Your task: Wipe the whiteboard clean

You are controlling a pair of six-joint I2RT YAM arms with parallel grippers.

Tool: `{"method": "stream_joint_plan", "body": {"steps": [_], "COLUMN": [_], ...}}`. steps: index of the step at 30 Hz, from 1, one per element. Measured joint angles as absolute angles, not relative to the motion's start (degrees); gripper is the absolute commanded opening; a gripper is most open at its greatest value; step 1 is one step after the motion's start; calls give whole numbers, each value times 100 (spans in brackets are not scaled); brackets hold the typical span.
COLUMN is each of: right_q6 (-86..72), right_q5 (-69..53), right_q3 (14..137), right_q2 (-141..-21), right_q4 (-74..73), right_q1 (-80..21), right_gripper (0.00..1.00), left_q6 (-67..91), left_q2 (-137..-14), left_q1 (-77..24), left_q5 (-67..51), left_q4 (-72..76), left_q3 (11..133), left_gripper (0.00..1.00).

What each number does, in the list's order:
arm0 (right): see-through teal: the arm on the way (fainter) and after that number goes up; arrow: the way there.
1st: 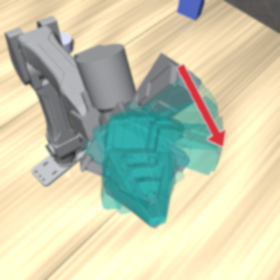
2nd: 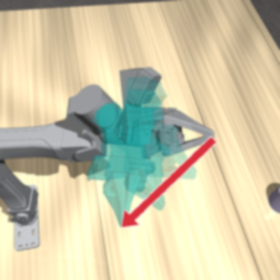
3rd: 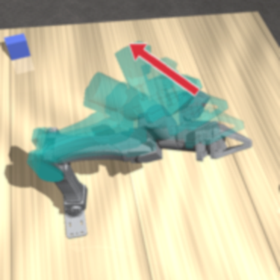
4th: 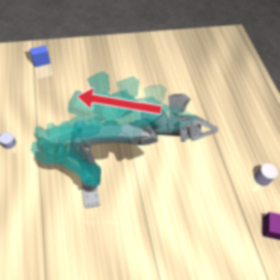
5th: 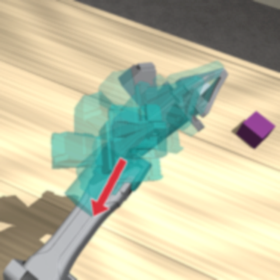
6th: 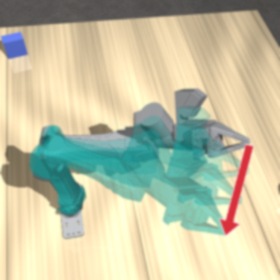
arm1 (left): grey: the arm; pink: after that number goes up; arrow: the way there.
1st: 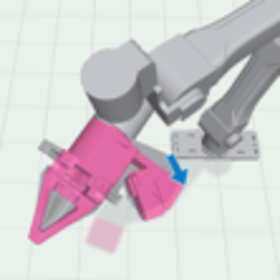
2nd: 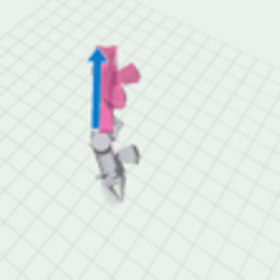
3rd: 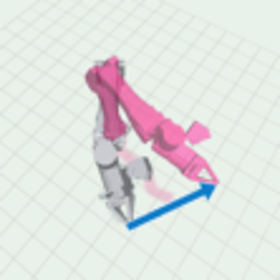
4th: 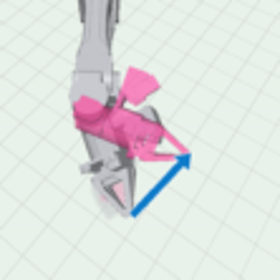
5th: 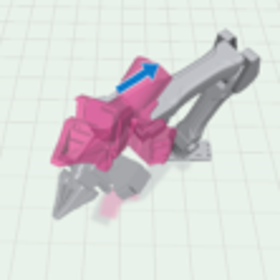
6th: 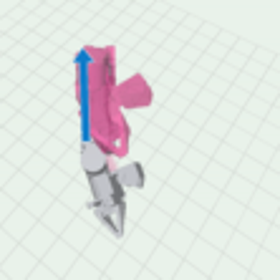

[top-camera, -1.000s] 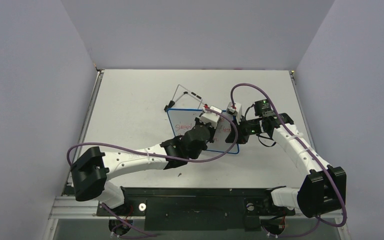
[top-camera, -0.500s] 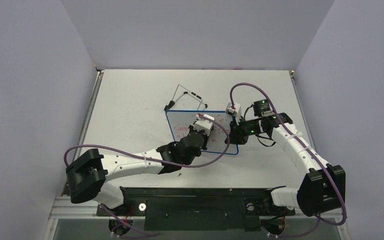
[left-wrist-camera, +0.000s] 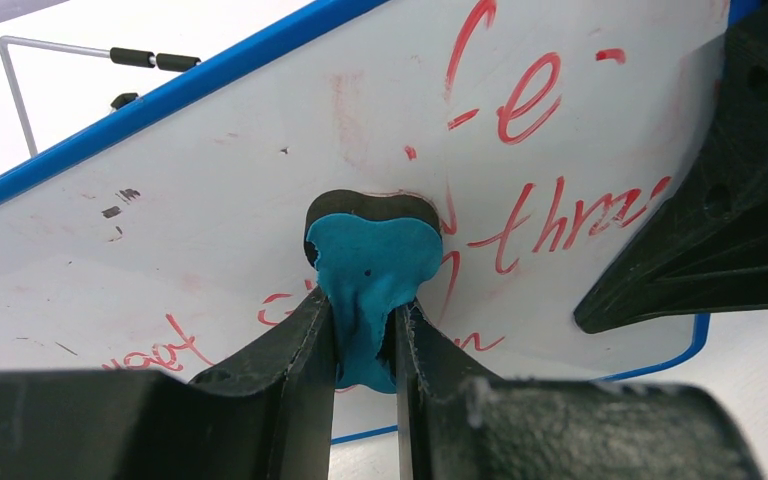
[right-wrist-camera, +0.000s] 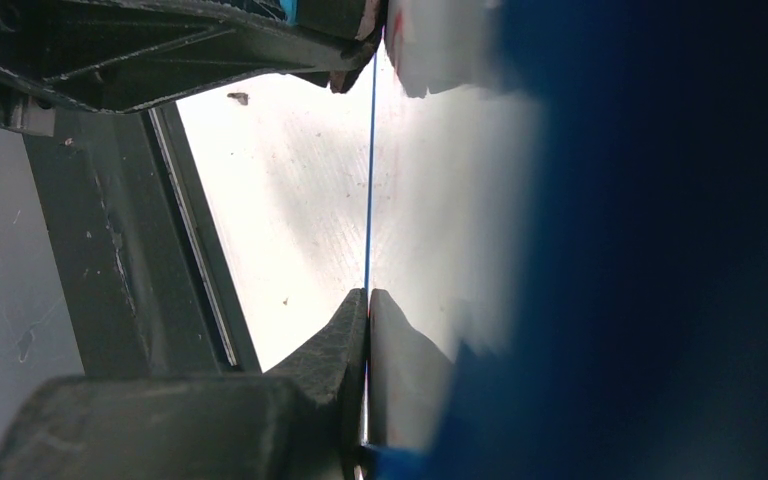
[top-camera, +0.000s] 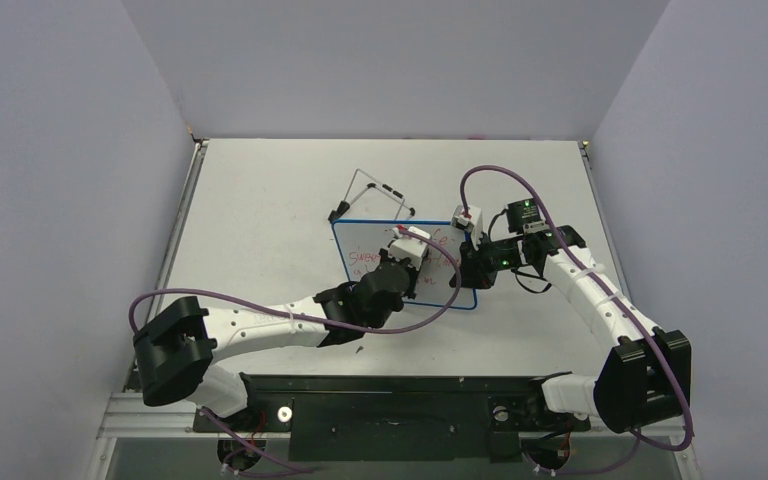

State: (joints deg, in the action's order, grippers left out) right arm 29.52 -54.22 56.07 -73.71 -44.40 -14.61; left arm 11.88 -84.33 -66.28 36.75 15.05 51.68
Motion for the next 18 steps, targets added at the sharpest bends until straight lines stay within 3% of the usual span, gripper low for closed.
{"method": "stream_joint_plan", "body": {"steps": [18], "right_q6": [2936], "right_q5": [-5332], "right_q3": [5636], "right_q2": [-7380], "right_q4": [-4342], "right_q1": [-1457], "right_gripper": [0], "left_q6": [1227], "left_q2": [-8416], "left_q1": [-6416], "left_q5": [3328], "left_q4": [1555], "left_q3": [5207], "left_gripper": [0]}}
